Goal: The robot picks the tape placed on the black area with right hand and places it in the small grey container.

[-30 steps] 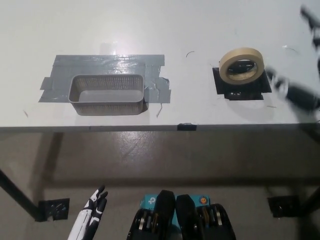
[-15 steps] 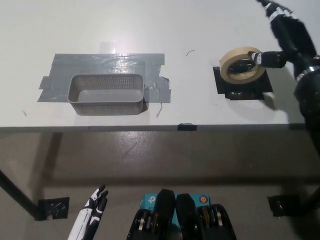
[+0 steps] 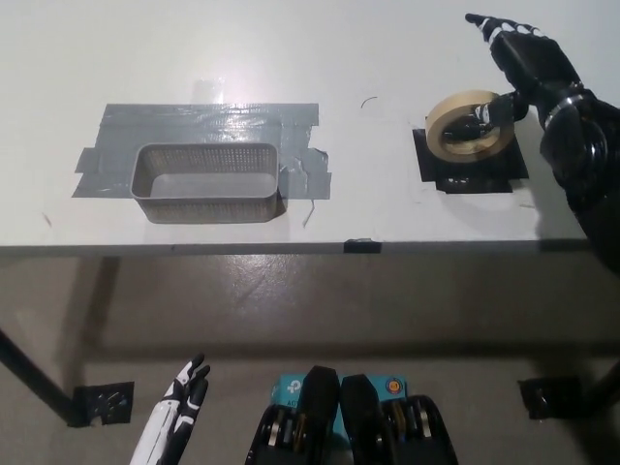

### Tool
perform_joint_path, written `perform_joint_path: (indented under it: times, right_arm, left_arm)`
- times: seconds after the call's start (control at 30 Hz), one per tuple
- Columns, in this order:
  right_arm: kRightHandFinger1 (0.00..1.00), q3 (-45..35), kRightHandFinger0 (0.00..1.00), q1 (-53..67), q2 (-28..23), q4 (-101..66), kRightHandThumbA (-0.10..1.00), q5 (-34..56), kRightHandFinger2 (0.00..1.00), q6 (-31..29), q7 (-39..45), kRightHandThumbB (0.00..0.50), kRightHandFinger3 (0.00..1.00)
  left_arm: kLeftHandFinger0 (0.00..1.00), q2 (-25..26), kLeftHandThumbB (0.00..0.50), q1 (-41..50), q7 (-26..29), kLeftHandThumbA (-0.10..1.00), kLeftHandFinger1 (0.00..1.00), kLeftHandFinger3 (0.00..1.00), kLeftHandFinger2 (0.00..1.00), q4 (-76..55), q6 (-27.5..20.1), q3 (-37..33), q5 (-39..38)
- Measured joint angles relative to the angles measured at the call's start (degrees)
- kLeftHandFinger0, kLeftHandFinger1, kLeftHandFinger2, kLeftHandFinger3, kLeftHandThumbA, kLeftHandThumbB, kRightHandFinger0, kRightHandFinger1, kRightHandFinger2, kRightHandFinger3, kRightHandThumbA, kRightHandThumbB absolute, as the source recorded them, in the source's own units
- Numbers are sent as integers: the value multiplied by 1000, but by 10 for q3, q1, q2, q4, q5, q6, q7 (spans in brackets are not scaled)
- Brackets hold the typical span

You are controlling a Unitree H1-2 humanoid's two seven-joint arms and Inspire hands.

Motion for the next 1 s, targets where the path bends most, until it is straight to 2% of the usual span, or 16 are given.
perform_joint_path:
  times: [0.27, 0.47, 0.73, 0.9, 1.0]
  right_arm:
    - [1000, 15, 1000, -51, 12, 84, 717, 1, 1000, -3, 11, 500, 1000]
    - [1000, 34, 1000, -74, 20, 131, 681, 3, 1000, -8, 51, 500, 1000]
    - [1000, 52, 1000, -114, 41, 220, 728, 9, 1000, -11, 118, 500, 1000]
    - [1000, 50, 1000, -124, 53, 254, 635, 26, 1000, -13, 160, 500, 1000]
    - [1000, 49, 1000, -136, 56, 274, 616, 31, 1000, -13, 179, 500, 1000]
  left_arm:
    - [1000, 0, 67, -4, 0, 1000, 1000, 1000, 1000, 0, 0, 0, -1]
    - [1000, 1, 79, -7, -1, 1000, 1000, 1000, 1000, -1, 1, 0, -2]
    - [1000, 1, 71, -12, -2, 1000, 1000, 1000, 1000, -7, 4, 0, -2]
    - [1000, 1, 53, -16, -2, 1000, 1000, 1000, 1000, -11, 7, 0, -3]
    - [1000, 2, 72, -18, -2, 1000, 1000, 1000, 1000, -16, 7, 0, -3]
